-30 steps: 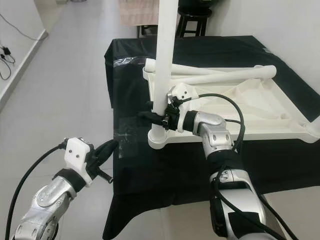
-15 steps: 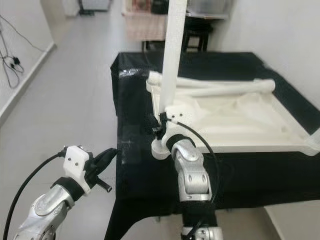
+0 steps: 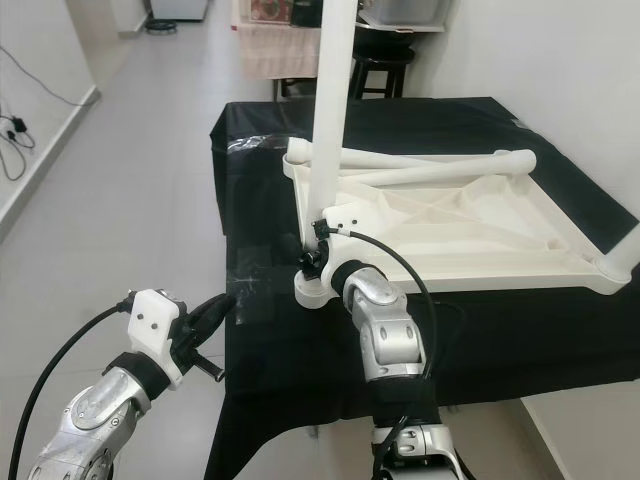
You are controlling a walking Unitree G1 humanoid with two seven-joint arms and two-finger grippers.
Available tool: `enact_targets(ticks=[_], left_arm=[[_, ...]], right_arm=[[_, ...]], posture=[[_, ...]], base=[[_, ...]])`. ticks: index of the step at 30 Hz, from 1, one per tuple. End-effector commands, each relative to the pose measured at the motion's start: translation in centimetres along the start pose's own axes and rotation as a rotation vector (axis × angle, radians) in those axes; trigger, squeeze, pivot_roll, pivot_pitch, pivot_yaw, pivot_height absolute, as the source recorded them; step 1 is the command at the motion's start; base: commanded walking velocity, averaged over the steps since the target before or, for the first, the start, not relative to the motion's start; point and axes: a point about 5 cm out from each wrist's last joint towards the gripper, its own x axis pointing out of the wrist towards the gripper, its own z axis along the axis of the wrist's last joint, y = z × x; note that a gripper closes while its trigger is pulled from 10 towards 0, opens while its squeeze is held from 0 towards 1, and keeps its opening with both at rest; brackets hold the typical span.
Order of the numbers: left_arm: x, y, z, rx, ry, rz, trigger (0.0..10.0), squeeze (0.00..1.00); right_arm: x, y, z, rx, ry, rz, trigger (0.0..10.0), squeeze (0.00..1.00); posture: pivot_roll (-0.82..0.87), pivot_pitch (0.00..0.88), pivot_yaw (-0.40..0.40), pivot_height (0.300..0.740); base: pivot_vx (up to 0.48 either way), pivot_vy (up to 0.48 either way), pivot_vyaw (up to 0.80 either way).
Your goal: Building children table
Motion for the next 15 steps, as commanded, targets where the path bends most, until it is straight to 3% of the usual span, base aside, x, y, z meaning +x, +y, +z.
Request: enact_targets(ticks=[1, 2, 7, 10, 11, 13, 14, 15], left_arm=[[0.1, 0.0, -0.2, -0.011, 0.009, -0.003, 10.0, 0.0], [0.1, 0.0, -0.2, -0.012, 0.007, -0.001, 10.0, 0.0], [0.1, 0.0, -0.2, -0.011, 0.006, 0.003, 10.0, 0.0], [0.1, 0.1, -0.2, -0.009, 0.006, 0.004, 10.0, 0.0], [0.1, 0.1, -0.2, -0.008, 0.005, 0.005, 10.0, 0.0], [0.1, 0.1, -0.2, -0.008, 0.005, 0.006, 10.0, 0.0], [0.1, 0.1, -0.2, -0.007, 0.005, 0.006, 10.0, 0.0], [0.1, 0.1, -0.2, -0.007, 0.005, 0.006, 10.0, 0.0]], right_arm=[[0.4, 1.0, 1.2, -0.03, -0.051, 0.182, 10.0, 0.0], [0.0, 1.5, 1.6, -0.046, -0.064, 0.405, 10.0, 0.0], [0.1, 1.0, 1.5, -0.124, -0.047, 0.54, 10.0, 0.0], [0.3, 0.6, 1.5, -0.114, -0.042, 0.577, 10.0, 0.0], [0.5, 0.4, 1.5, -0.1, -0.037, 0.583, 6.0, 0.0], [0.5, 0.1, 1.5, -0.088, -0.034, 0.592, 6.0, 0.0], [0.5, -0.1, 1.4, -0.075, -0.033, 0.596, 0.0, 0.0], [0.5, -0.1, 1.4, -0.075, -0.033, 0.596, 0.0, 0.0]], posture=[[0.0, 0.067, -0.063, 0.74], [0.0, 0.067, -0.063, 0.74], [0.01, 0.065, -0.069, 0.74], [0.01, 0.064, -0.071, 0.74], [0.01, 0.064, -0.071, 0.74], [0.01, 0.064, -0.071, 0.74], [0.02, 0.064, -0.072, 0.74], [0.02, 0.064, -0.072, 0.74]], base=[[0.0, 0.0, 0.0], [0.0, 0.0, 0.0], [0.0, 0.0, 0.0], [0.0, 0.0, 0.0], [0.0, 0.0, 0.0], [0.0, 0.0, 0.0], [0.0, 0.0, 0.0], [0.0, 0.0, 0.0]])
